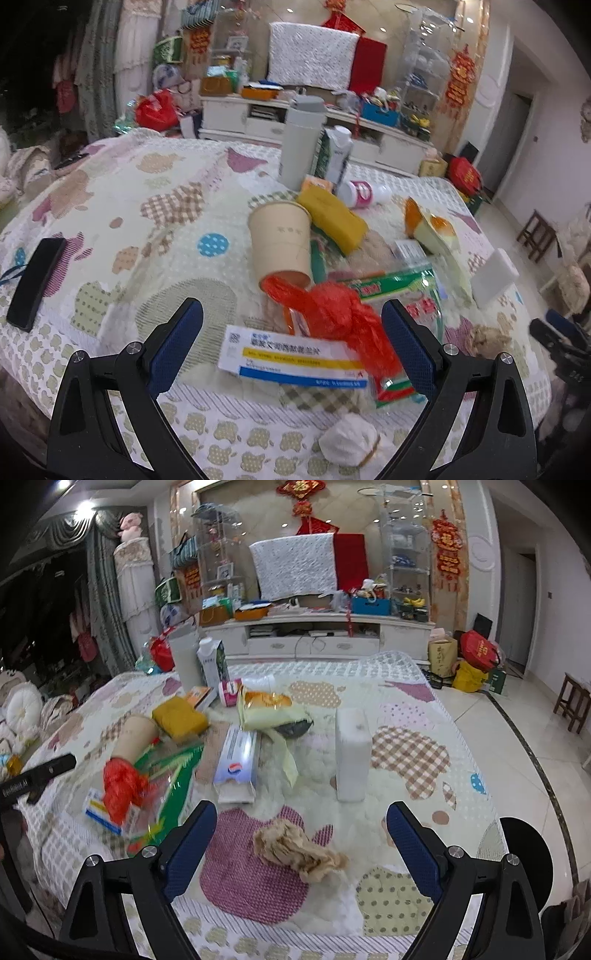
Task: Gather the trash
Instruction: 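Grasp the crumpled beige paper with the right gripper while the left grasps the red plastic bag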
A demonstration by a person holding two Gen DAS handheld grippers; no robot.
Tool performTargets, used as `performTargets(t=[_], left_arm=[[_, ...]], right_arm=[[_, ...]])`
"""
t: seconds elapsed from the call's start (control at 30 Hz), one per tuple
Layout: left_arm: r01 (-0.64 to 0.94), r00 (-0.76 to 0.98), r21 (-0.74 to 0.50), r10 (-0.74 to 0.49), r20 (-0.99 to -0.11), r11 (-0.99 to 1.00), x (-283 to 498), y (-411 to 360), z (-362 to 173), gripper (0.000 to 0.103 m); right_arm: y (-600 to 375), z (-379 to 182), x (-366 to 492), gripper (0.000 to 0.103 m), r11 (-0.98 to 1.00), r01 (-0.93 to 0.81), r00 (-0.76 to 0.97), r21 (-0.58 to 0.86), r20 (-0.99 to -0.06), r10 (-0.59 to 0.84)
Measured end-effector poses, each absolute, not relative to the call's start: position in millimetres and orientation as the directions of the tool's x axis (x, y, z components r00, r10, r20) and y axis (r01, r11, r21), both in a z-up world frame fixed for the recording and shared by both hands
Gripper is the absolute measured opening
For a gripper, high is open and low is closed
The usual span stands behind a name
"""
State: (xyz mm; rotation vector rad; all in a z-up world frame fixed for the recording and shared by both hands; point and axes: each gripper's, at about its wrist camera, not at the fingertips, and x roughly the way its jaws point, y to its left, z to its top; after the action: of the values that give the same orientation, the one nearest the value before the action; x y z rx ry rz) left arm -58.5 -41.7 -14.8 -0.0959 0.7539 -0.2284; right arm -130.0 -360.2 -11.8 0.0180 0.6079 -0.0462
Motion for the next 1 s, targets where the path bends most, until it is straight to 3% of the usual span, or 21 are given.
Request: performTargets(t=[0.3,0.47,0.53,0.6,0.63,0.7,0.73,0.83,1.0], left_arm=[[0.261,0.615,-0.180,-0.307,-0.726,0.948,-42.1,-72.2,-36.2,0.097],[0.291,0.595,-0.161,-0.310,-0.741,0.943,-25.7,-88.4,-45.4,0.097],[0.298,0.583,-0.162,-0.314,-0.749,0.941,-18.4,-92.9,-49.3,0.087],[0.306,0.558,-0.158,-0.312,-0.769,0.939,-10.3,-97.6,-55.8,0.070],[0.303,0.551,-0.159,-0.309,-0.775,0.940,-7.9,-97.8,-58.4,0.066],[0.289,0.552,-0.153,-0.295,-0.780,0.945,-4.0,-96.6,-62.3,0.046],[0.283,0.553,-0.158,-0.295,-0.779,0.946,-3.2,-94.1,-61.7,0.045],[0.278,0.553,-0.187,-0.316,-0.771,0.942,-5.5,-85.4,-53.7,0.027],[0.292,0.576,-0.204,-0.342,-0.742,0.935,-15.2,-74.2,-31.0,0.023]], right_arm=[[-367.7,-51.8,-108.2,0.066,0.997,-0.017,0.731,0.077,-0.679,0.065],[-367.6,-66.3,-89.6,0.065,0.995,-0.024,0.709,0.100,-0.700,0.088],[-370.5,-71.1,-83.8,0.065,0.991,-0.019,0.704,0.131,-0.702,0.106],[-370.8,-76.0,-79.6,0.062,0.990,-0.020,0.699,0.142,-0.706,0.116],[-370.3,-79.5,-77.7,0.050,0.990,-0.021,0.694,0.141,-0.711,0.116],[-370.9,-84.3,-76.8,0.042,0.989,-0.024,0.687,0.147,-0.716,0.123],[-372.3,-83.7,-77.1,0.036,0.988,-0.024,0.693,0.155,-0.709,0.128],[-377.8,-77.0,-83.2,0.032,0.983,-0.031,0.699,0.180,-0.700,0.150],[-386.1,-61.8,-99.5,0.031,0.979,-0.048,0.728,0.197,-0.664,0.169]])
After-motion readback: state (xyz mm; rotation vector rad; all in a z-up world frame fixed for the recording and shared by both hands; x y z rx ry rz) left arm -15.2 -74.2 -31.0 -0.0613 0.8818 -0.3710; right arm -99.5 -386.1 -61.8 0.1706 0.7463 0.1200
